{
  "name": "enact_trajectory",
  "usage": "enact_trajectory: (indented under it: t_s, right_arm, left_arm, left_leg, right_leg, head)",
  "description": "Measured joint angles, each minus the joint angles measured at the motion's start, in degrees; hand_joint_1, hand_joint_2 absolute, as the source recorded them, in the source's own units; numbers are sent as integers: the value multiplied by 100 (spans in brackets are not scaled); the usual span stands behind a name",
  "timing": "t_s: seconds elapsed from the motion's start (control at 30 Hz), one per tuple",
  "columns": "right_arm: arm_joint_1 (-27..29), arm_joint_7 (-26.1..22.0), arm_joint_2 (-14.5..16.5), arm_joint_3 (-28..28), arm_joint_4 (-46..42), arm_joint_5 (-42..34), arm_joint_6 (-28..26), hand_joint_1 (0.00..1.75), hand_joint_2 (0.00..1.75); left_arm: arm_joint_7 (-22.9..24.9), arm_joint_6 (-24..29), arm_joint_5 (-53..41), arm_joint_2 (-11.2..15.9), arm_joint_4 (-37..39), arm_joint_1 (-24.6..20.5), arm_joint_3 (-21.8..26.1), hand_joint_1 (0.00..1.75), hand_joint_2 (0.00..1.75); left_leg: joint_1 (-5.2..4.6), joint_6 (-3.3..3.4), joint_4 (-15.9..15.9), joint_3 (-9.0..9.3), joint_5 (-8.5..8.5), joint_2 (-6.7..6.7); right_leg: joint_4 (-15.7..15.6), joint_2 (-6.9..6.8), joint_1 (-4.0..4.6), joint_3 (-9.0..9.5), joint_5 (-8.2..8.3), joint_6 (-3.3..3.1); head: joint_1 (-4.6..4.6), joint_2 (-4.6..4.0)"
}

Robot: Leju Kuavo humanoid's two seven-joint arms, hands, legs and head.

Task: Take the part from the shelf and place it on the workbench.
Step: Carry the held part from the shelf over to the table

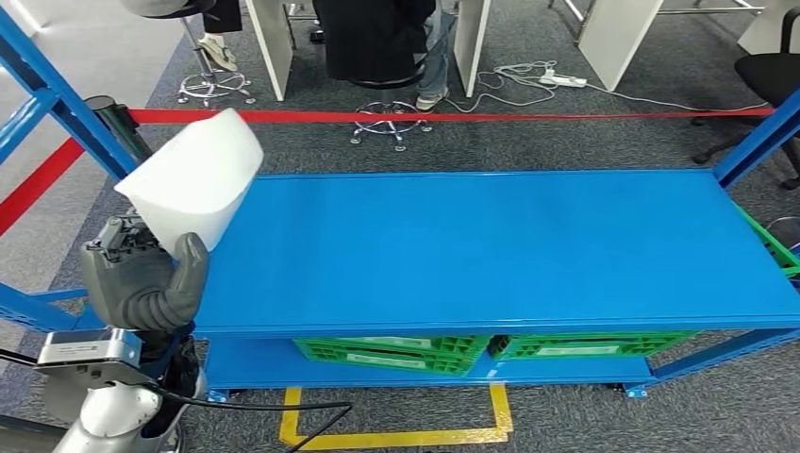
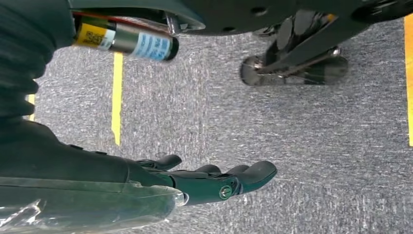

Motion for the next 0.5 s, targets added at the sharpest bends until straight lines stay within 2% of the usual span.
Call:
enact_trajectory:
  t_s: [0.03,0.07,0.1,0.2,0.23,0.3,0.37,0.4,0.43,0.47,0.5]
  right_arm:
    - [0,20,2,0,3,10,-17,0,175]
    - [-1,42,6,1,6,22,-38,0,175]
    - [1,70,10,2,9,34,-60,0,175]
    - [20,155,18,14,19,57,-134,0,175]
    - [25,174,19,28,22,59,-156,0,175]
    - [25,205,20,62,27,55,-182,0,175]
    - [25,229,20,80,30,45,-189,0,175]
    - [26,239,20,84,31,38,-190,0,175]
    - [27,245,20,86,31,31,-192,0,175]
    - [27,250,20,89,31,22,-192,0,175]
    - [27,255,20,92,31,15,-193,0,175]
  left_arm:
    - [8,44,-5,-10,2,3,1,175,175]
    - [15,99,-22,-23,3,3,2,175,175]
    - [21,159,-55,-37,4,3,4,175,175]
    - [33,324,-186,-73,5,-2,10,175,175]
    - [37,360,-224,-78,5,-5,10,175,175]
    - [45,413,-290,-84,7,-8,10,175,175]
    - [53,452,-340,-85,14,-5,11,175,175]
    - [56,467,-355,-84,21,-2,11,175,175]
    - [61,476,-368,-84,29,1,12,175,175]
    - [64,481,-381,-84,35,2,13,175,175]
    - [66,484,-396,-85,39,0,13,175,175]
  left_leg:
    - [4,-39,17,10,-25,-7]
    - [2,-81,46,11,-49,-13]
    - [-5,-118,69,7,-61,-17]
    - [3,-199,104,-4,-79,-17]
    - [12,-221,159,-21,-140,-13]
    - [20,-258,576,-191,-438,-9]
    - [19,-263,1326,-519,-804,-9]
    - [18,-256,1609,-644,-891,-9]
    - [14,-240,1707,-685,-866,-9]
    - [8,-212,1591,-624,-737,-9]
    - [-5,-172,1284,-468,-538,-9]
  right_leg:
    - [-371,-5,-4,185,143,12]
    - [-659,0,-5,340,230,-9]
    - [-809,7,3,426,244,-42]
    - [-823,32,30,451,220,-190]
    - [-820,31,29,452,226,-228]
    - [-826,22,26,453,241,-294]
    - [-825,19,47,439,244,-333]
    - [-825,19,60,433,246,-345]
    - [-825,20,74,429,250,-356]
    - [-825,24,87,427,253,-362]
    - [-825,27,98,428,258,-366]
  head:
    - [4,0]
    - [7,0]
    - [6,0]
    - [-7,0]
    - [-13,0]
    - [-29,0]
    - [-39,0]
    - [-39,0]
    - [-39,0]
    - [-39,0]
    - [-39,0]
